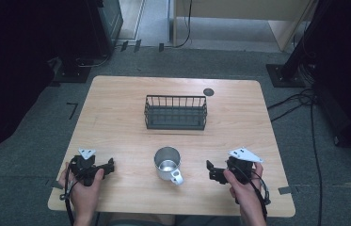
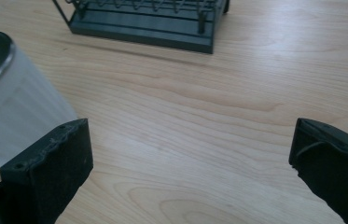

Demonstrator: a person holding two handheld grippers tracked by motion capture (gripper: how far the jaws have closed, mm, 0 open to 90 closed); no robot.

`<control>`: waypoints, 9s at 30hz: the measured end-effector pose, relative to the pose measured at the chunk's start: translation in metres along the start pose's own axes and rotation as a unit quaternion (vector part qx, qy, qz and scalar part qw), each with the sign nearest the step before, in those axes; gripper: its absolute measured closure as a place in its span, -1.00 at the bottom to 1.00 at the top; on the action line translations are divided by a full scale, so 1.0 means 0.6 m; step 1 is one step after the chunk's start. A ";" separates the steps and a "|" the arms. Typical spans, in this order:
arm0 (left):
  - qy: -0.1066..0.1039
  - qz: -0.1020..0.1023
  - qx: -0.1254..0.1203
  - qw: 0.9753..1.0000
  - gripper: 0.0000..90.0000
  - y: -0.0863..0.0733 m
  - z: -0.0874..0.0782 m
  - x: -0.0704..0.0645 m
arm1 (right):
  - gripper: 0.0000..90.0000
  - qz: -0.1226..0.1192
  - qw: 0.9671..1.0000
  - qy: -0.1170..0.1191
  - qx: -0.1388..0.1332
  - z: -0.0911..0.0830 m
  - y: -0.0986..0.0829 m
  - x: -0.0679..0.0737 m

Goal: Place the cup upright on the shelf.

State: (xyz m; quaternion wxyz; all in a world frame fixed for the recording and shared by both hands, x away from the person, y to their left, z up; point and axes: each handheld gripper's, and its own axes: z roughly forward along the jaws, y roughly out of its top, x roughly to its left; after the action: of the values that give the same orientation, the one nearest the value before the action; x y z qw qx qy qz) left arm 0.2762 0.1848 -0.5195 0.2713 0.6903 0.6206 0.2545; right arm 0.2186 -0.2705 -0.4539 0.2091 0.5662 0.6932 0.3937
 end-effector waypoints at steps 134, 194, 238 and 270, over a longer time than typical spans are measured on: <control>-0.009 0.009 0.000 1.000 -1.00 0.000 0.000 -0.002 | 0.85 0.006 0.968 -0.105 -0.229 0.107 0.184 0.072; -0.012 0.011 0.000 1.000 -1.00 0.000 0.000 -0.002 | 0.77 0.016 0.980 -0.119 -0.161 0.263 0.214 0.063; -0.012 0.011 -0.001 1.000 -1.00 0.000 0.000 -0.003 | -1.00 0.005 0.996 -0.024 -0.085 0.122 0.141 0.020; -0.012 0.012 0.000 1.000 -1.00 0.000 0.000 -0.002 | -1.00 0.022 0.996 -0.067 -0.046 0.050 -0.039 -0.129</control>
State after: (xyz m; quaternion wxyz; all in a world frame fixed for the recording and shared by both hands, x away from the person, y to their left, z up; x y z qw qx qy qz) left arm 0.2761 0.1834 -0.5196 0.2757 0.7008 0.6088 0.2496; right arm 0.2472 -0.3361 -0.5021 0.2726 0.5964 0.6458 0.3910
